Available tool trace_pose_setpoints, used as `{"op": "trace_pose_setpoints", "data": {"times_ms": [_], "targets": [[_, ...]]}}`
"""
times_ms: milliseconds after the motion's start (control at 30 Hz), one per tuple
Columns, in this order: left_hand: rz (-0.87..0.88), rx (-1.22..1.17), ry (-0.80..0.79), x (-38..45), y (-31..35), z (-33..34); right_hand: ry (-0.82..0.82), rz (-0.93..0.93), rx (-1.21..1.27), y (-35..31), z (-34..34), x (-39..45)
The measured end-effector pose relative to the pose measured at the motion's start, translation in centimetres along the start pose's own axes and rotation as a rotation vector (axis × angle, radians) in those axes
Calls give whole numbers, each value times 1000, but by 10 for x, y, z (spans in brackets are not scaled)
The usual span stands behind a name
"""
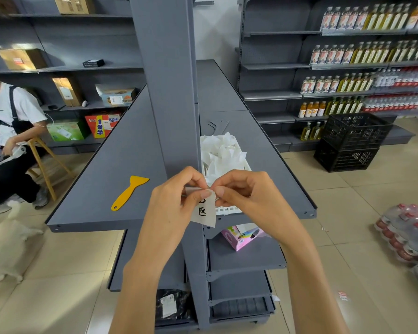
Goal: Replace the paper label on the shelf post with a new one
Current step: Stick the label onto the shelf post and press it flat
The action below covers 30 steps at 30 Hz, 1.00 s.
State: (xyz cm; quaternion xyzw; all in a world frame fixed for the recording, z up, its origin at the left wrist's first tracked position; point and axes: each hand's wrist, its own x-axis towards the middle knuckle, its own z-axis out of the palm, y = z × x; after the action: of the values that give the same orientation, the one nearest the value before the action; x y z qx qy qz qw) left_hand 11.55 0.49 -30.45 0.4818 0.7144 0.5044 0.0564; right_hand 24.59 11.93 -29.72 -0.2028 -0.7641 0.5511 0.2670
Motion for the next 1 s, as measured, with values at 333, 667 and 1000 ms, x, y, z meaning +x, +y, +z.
{"op": "trace_pose_setpoints", "data": {"times_ms": [333, 667, 1000], "targets": [[20, 16, -11, 1, -2, 0, 4, 1, -46, 4, 0, 3], [107, 105, -15, -1, 3, 3, 63, -23, -117, 6, -2, 2], [90, 133, 4, -5, 5, 8, 109, -61, -131, 8, -3, -2]]}}
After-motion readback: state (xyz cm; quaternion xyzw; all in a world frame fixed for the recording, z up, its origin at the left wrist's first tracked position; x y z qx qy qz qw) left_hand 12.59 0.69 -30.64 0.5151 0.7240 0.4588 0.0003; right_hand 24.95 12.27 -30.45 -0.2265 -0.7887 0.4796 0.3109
